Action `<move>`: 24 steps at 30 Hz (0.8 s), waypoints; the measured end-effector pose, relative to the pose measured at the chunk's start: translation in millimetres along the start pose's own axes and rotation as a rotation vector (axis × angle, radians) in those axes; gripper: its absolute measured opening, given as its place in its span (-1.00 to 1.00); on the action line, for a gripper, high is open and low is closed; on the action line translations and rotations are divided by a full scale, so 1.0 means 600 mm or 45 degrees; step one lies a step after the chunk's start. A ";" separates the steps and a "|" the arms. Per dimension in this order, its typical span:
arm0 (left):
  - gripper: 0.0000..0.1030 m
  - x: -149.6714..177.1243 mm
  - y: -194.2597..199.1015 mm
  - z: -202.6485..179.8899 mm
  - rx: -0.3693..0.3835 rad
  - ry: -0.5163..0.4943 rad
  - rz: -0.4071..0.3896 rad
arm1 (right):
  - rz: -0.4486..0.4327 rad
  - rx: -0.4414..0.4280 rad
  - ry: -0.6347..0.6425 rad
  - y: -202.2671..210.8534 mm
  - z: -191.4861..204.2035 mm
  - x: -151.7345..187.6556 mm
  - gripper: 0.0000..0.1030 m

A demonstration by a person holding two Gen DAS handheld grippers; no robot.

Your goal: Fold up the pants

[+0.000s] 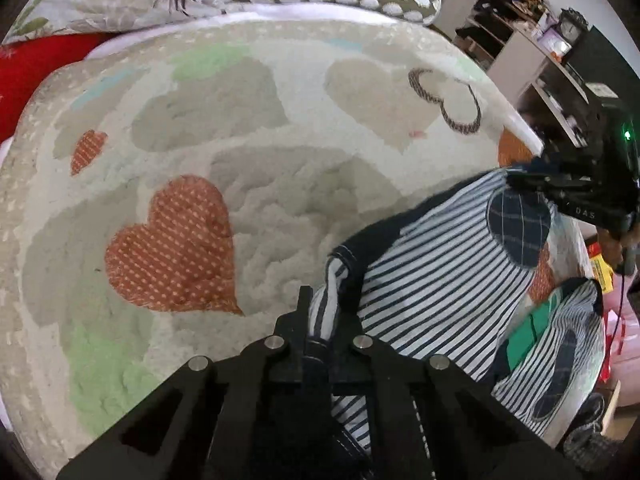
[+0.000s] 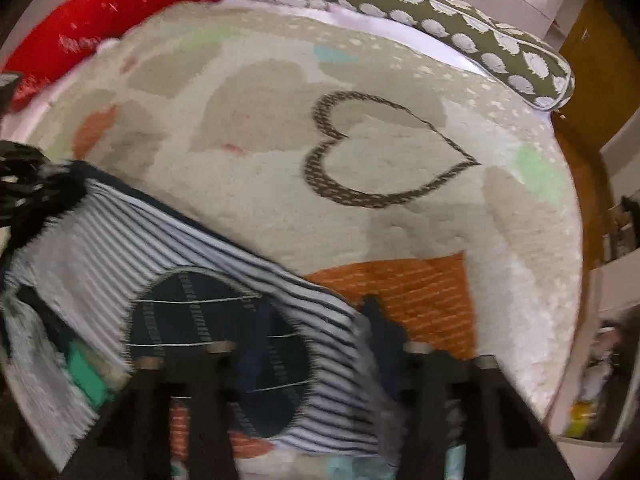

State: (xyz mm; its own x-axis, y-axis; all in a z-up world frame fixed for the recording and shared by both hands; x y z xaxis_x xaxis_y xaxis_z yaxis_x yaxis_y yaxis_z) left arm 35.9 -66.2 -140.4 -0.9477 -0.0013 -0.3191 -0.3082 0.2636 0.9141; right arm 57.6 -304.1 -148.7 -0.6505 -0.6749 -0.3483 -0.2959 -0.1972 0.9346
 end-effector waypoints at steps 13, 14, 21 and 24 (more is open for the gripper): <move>-0.90 0.053 0.197 -0.033 -0.059 -0.027 -0.375 | -0.273 0.093 -0.070 0.189 0.054 0.009 -0.86; -0.90 0.070 0.214 -0.035 -0.057 -0.026 -0.403 | -0.293 0.091 -0.066 0.205 0.068 0.018 -0.86; -0.88 0.238 0.238 -0.030 -0.169 -0.014 -0.491 | -0.367 0.003 -0.099 0.238 0.210 0.137 -0.86; -0.82 0.310 0.201 -0.017 -0.261 0.000 -0.446 | -0.358 -0.015 -0.132 0.214 0.260 0.190 -0.86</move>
State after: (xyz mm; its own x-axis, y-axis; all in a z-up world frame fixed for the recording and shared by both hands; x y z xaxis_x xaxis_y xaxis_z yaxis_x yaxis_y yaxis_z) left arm -178.1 -44.5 -87.0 -0.7822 -0.0566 -0.6204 -0.6229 0.0498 0.7807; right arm -163.8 -295.7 -79.6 -0.6122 -0.5165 -0.5987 -0.4672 -0.3746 0.8009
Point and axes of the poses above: each gripper's, at about its wrist camera, not at the fingertips, and y roughly against the way its jaws point, z to its left, x to its underside, the point moved 9 cm from there along -y, roughly the way its jaws point, and after that the axes turned 15 degrees about y, right-handed, at the moved point
